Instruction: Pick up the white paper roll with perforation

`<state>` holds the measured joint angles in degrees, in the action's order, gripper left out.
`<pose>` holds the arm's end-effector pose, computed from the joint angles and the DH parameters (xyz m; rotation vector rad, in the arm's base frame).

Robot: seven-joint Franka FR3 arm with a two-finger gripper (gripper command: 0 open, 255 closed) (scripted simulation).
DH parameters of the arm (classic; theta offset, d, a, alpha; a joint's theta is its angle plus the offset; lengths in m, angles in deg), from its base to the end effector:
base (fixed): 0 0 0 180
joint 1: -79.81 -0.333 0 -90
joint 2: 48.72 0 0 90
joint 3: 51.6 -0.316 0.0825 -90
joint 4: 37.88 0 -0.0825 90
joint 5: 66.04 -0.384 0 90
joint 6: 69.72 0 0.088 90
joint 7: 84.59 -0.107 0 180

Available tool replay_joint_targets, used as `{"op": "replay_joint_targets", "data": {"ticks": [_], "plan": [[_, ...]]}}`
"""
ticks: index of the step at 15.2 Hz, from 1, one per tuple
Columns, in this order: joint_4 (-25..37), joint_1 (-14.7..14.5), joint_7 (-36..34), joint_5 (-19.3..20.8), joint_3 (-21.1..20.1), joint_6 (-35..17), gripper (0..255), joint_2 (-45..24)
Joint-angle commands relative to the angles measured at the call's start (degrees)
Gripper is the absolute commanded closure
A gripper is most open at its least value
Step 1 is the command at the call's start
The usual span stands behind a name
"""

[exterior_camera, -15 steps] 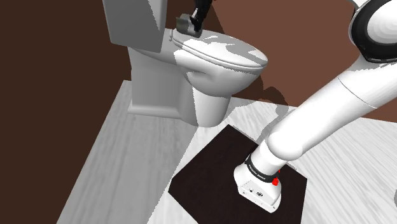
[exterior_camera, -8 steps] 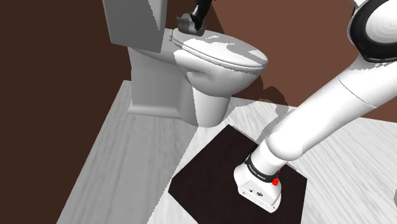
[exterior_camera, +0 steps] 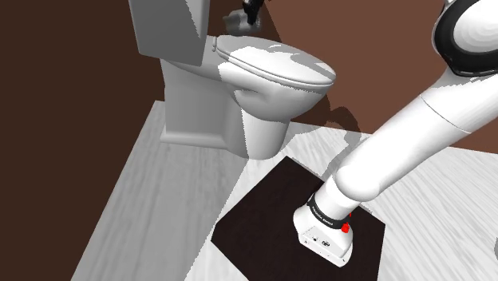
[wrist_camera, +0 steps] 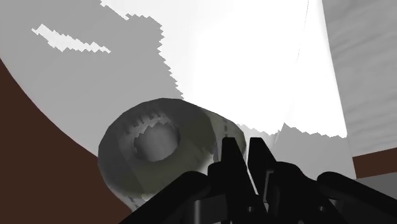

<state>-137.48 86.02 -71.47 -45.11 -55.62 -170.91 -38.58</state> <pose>0.5153 -0.0476 0.6638 2.7165 0.3076 0.2078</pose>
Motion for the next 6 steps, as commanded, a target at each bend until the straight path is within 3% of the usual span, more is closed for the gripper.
{"op": "replay_joint_targets", "data": {"ticks": [1, 6], "plan": [[2.2, -0.1, 0.4, 0.0, -0.1, 1.6, 255, -0.6], [5.6, -0.1, 1.2, -0.1, -0.3, 4.0, 255, -1.4]]}}
